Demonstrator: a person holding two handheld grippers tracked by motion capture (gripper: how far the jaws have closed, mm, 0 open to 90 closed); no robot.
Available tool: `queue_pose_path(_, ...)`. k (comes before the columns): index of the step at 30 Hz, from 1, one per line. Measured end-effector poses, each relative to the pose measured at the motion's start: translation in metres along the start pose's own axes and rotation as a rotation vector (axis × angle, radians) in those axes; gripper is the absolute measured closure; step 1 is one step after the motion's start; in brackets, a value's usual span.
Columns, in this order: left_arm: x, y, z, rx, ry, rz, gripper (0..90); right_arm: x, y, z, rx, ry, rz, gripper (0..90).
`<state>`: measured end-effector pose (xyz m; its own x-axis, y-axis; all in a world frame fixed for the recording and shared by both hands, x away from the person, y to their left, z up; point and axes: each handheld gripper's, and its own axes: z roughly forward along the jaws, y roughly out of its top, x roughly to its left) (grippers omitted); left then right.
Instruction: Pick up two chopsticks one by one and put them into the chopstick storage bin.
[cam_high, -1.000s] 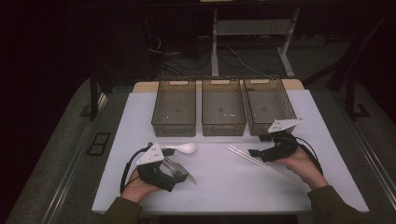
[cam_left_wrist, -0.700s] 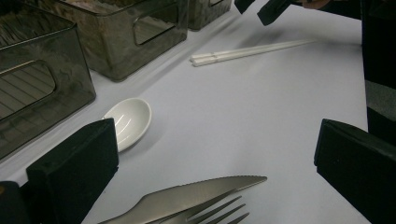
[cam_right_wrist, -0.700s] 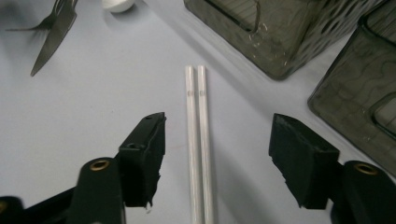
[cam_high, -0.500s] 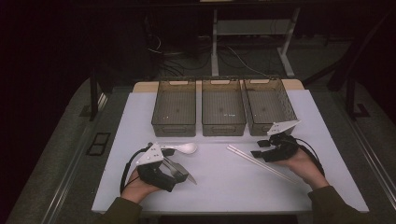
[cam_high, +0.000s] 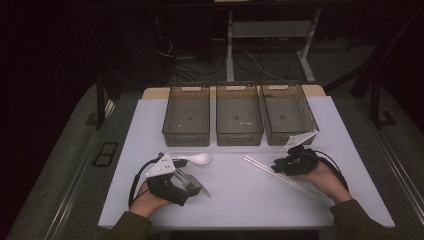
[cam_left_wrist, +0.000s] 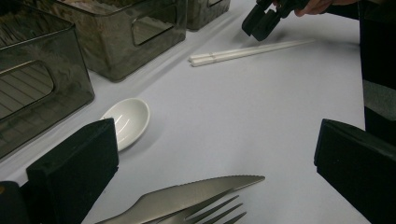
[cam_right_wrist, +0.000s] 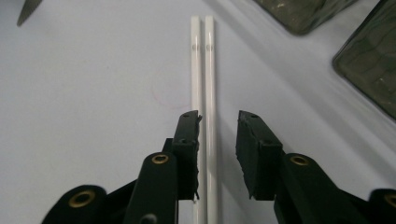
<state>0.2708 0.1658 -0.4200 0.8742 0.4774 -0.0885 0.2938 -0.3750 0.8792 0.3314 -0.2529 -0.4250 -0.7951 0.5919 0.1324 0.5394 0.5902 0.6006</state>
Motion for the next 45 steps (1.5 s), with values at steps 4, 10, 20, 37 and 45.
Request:
queue_pose_path(4, 0.000, 0.000, 0.000, 0.000, -0.001, -0.001, 0.0, 0.000, -0.001, 0.001, 0.010, -0.001, -0.004, 73.6)
queue_pose_path(10, 0.000, 0.000, 0.000, 0.002, -0.002, 0.002, 0.0, 0.001, -0.003, 0.003, 0.036, -0.008, -0.020, 76.0)
queue_pose_path(20, 0.000, 0.000, 0.000, 0.004, -0.004, 0.003, 0.0, 0.001, -0.004, 0.006, 0.056, -0.015, -0.032, 79.7)
queue_pose_path(37, 0.000, 0.000, 0.000, 0.004, -0.003, 0.003, 0.0, 0.000, -0.006, 0.009, 0.081, -0.043, -0.046, 81.9)
queue_pose_path(45, -0.001, 0.000, 0.001, 0.006, -0.004, 0.003, 0.0, 0.004, -0.010, 0.009, 0.062, -0.077, -0.074, 83.2)
